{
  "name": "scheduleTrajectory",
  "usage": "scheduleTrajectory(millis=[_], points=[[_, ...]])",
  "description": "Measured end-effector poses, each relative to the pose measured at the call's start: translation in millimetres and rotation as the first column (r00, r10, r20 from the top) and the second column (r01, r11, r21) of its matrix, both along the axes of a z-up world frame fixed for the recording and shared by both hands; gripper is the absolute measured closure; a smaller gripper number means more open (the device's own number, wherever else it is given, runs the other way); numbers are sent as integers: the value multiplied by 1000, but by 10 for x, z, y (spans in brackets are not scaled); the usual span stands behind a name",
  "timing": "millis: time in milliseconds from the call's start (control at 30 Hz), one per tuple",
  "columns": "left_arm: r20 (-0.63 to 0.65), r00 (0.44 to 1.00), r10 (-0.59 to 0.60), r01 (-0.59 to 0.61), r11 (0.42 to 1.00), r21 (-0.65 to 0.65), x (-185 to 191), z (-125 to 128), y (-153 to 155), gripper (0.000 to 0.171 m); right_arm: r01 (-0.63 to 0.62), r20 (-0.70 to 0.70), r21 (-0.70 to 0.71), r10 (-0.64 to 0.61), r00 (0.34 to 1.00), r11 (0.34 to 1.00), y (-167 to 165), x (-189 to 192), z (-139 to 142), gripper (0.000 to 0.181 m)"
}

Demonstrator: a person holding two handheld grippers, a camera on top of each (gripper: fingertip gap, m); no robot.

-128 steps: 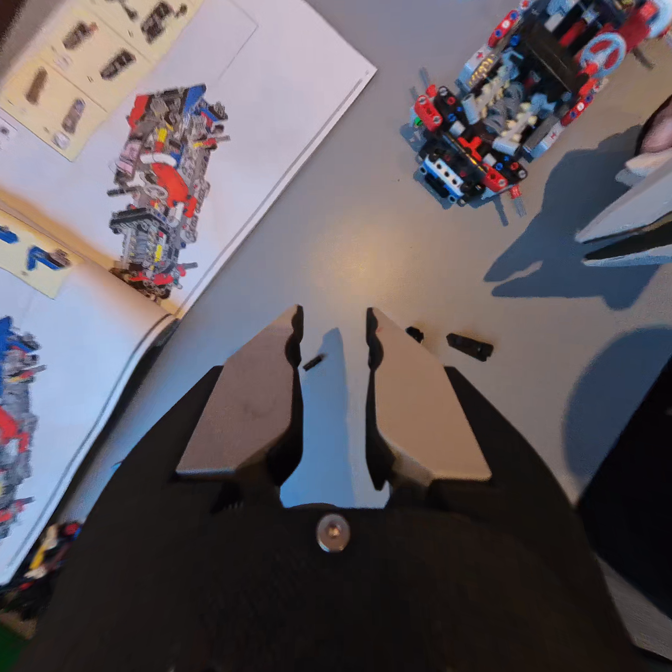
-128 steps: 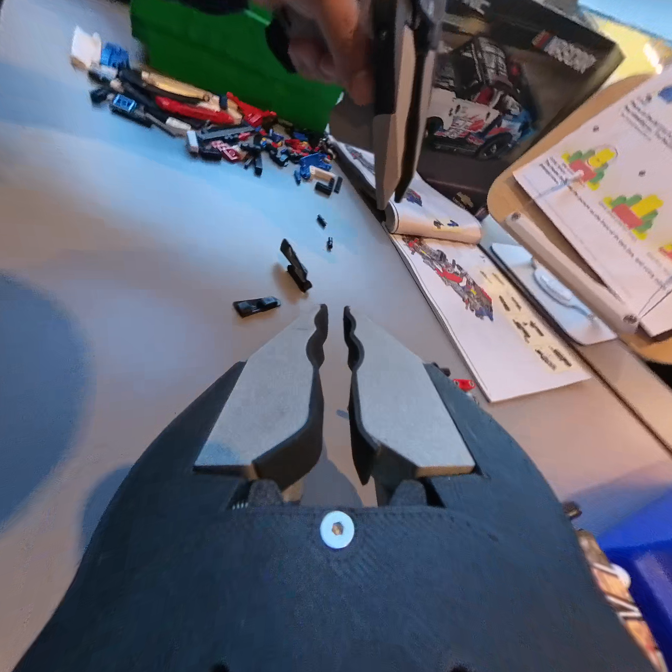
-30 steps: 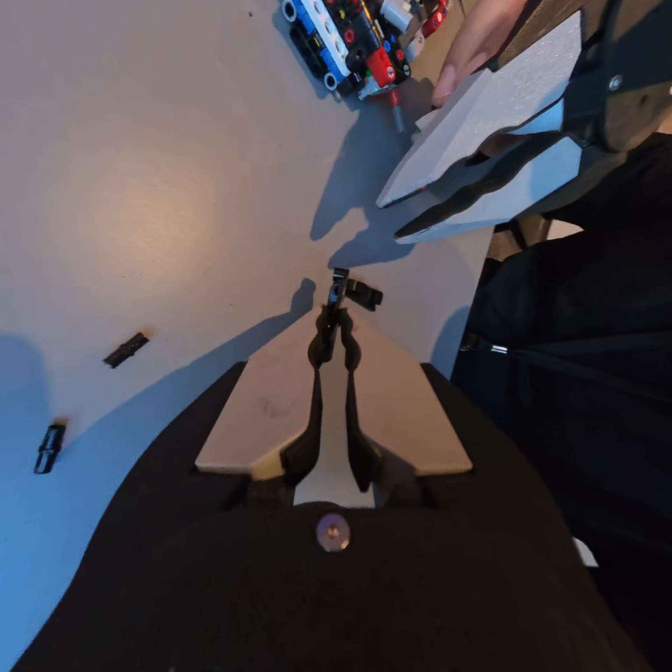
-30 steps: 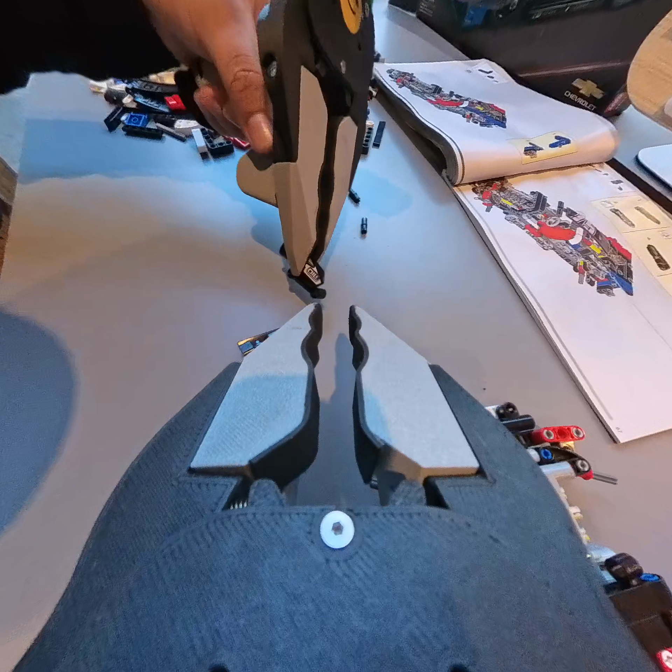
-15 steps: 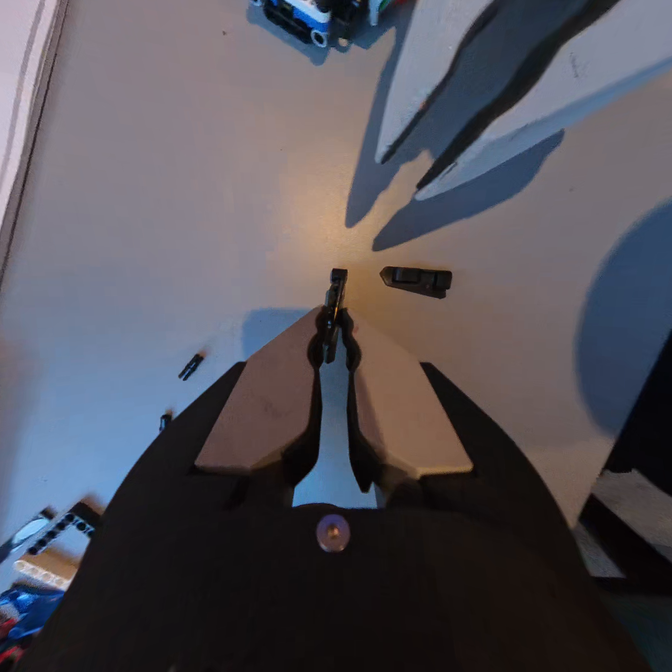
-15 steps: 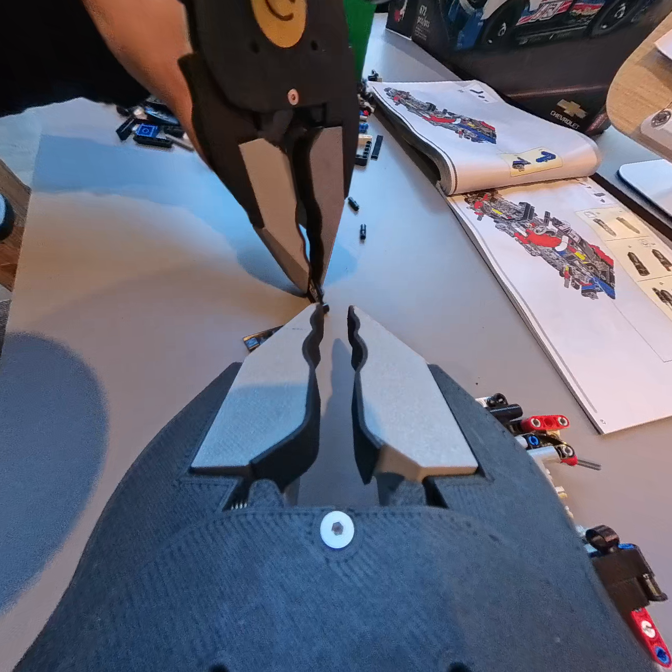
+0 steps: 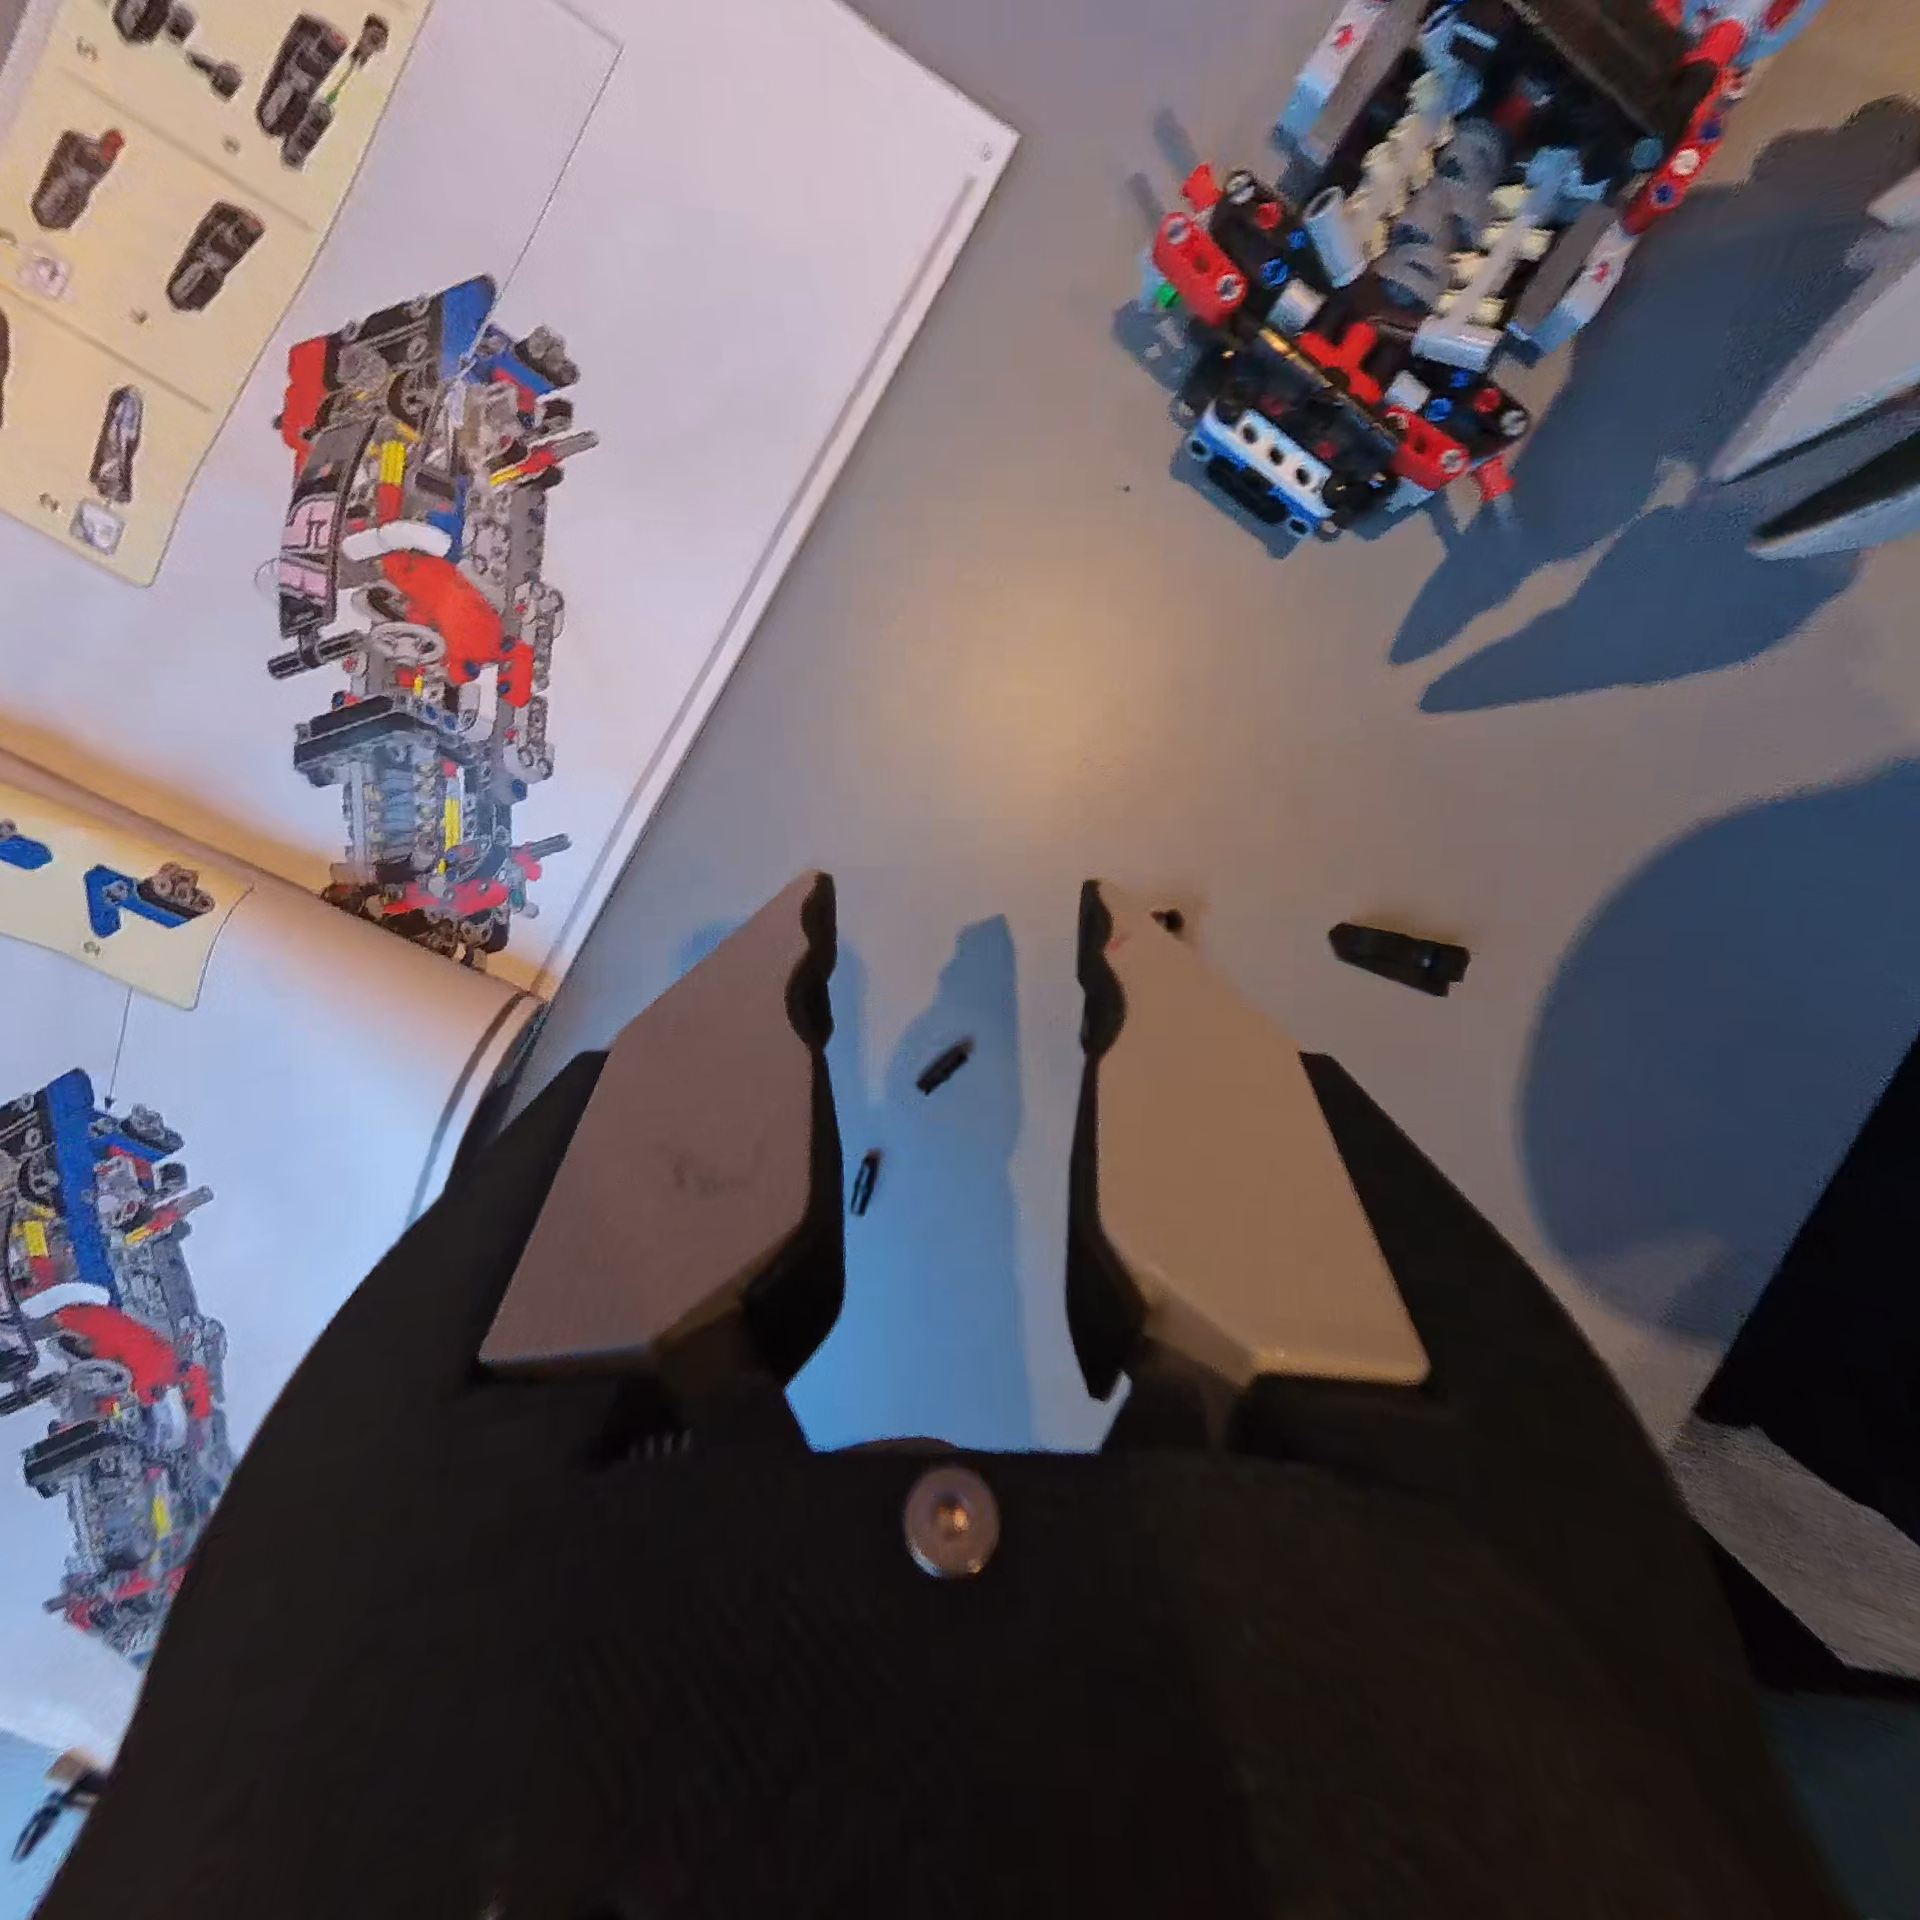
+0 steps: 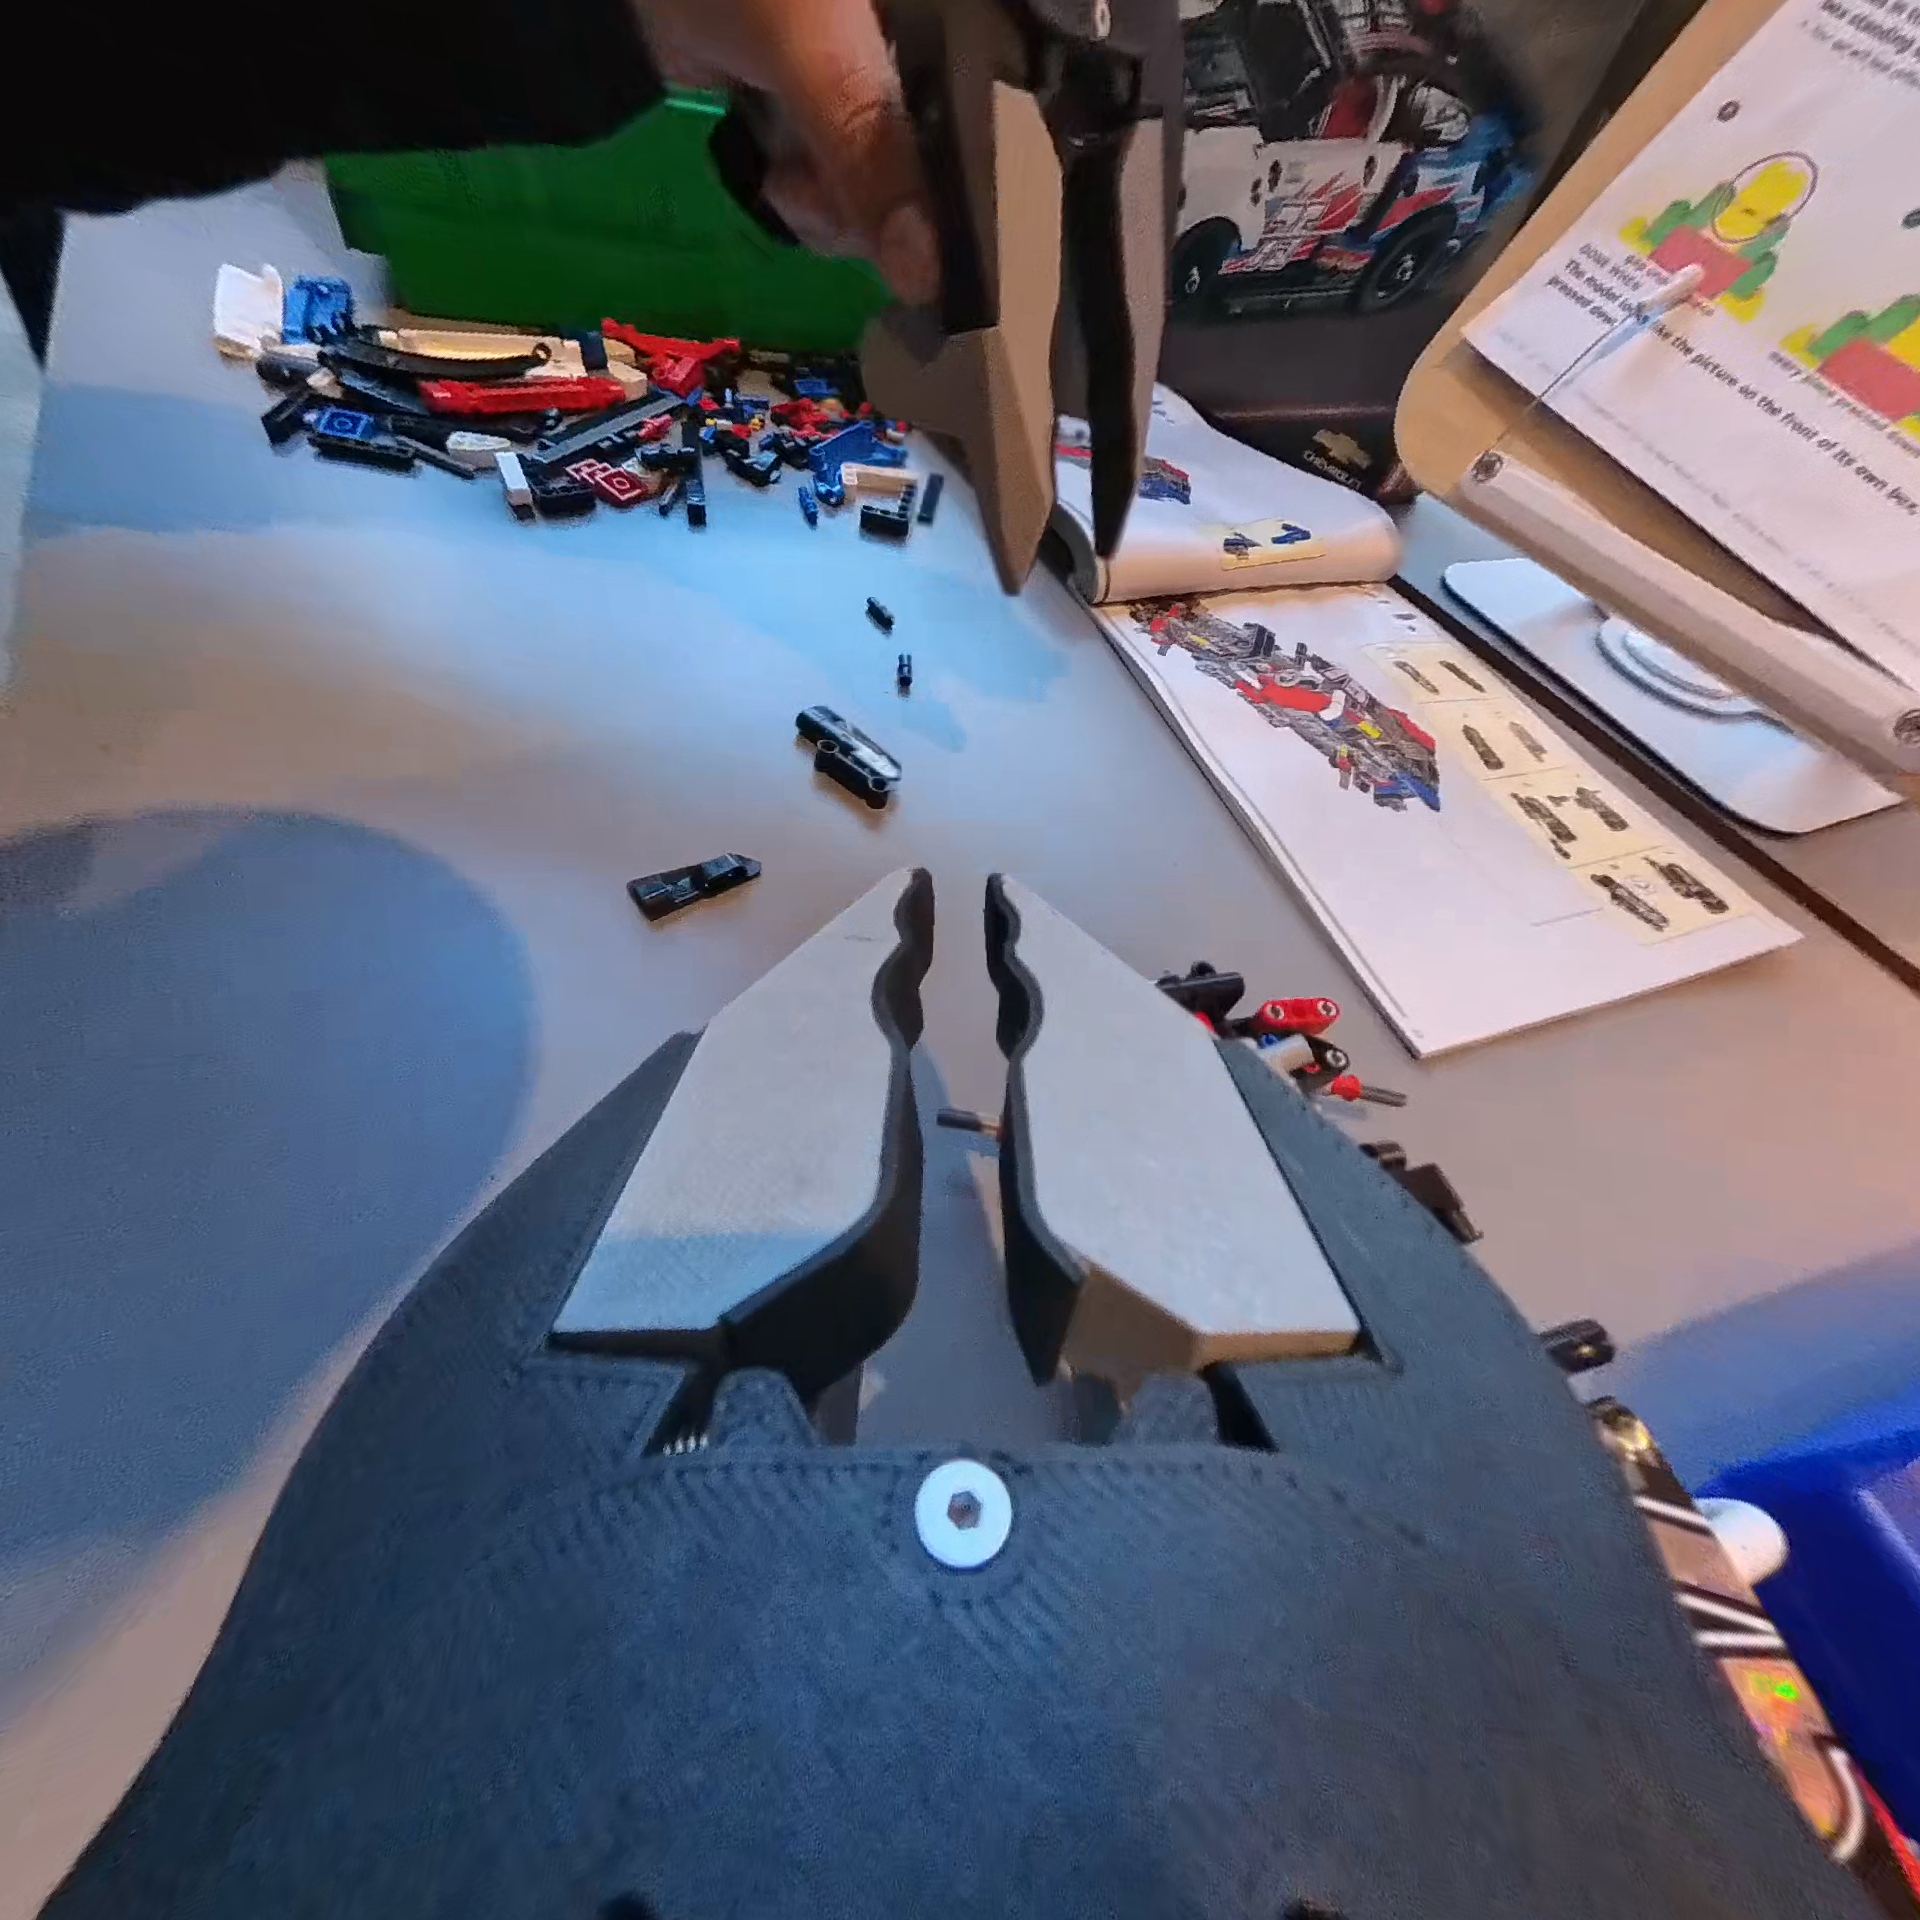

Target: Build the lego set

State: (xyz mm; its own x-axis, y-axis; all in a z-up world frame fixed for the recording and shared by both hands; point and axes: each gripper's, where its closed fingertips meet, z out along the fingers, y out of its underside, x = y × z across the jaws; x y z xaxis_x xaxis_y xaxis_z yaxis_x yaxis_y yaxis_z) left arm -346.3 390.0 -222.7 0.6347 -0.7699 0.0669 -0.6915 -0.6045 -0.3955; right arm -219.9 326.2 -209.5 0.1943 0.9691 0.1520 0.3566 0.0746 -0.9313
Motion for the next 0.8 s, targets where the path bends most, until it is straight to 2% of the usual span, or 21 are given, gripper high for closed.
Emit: scheduleTrajectory(millis=[133,267,367,467,533,633,733,800], points=[[45,999,15,-15,1000,-7,-89,16,-201,137,-39,-9,-49,38,999,998,-67,-22,-26,171],[55,995,85,-84,996,-24,-234,-224,-635,136,-83,18,-49,84,996,995,-193,-114,-96,166],[6,995,98,-98,992,75,-336,-408,-855,144,-122,83,-55,126,989,991,-290,-308,-192,161],[11,999,45,-46,989,138,-270,-517,-952,157,-137,222,-13,136,966,991,-283,-612,-309,163],[10,1000,16,-17,991,134,-233,-615,-954,158,-149,344,17,135,929,989,-225,-817,-440,155],[68,997,21,-32,988,151,-201,-647,-871,157,-182,498,75,121,859,980,-43,-997,-617,160],[89,996,11,-26,987,159,-214,-661,-857,156,-229,595,-25,199,779,973,11,-1057,-773,159],[102,995,-16,-1,987,160,-203,-660,-880,155,-248,612,-64,234,756,967,63,-1092,-787,158]])
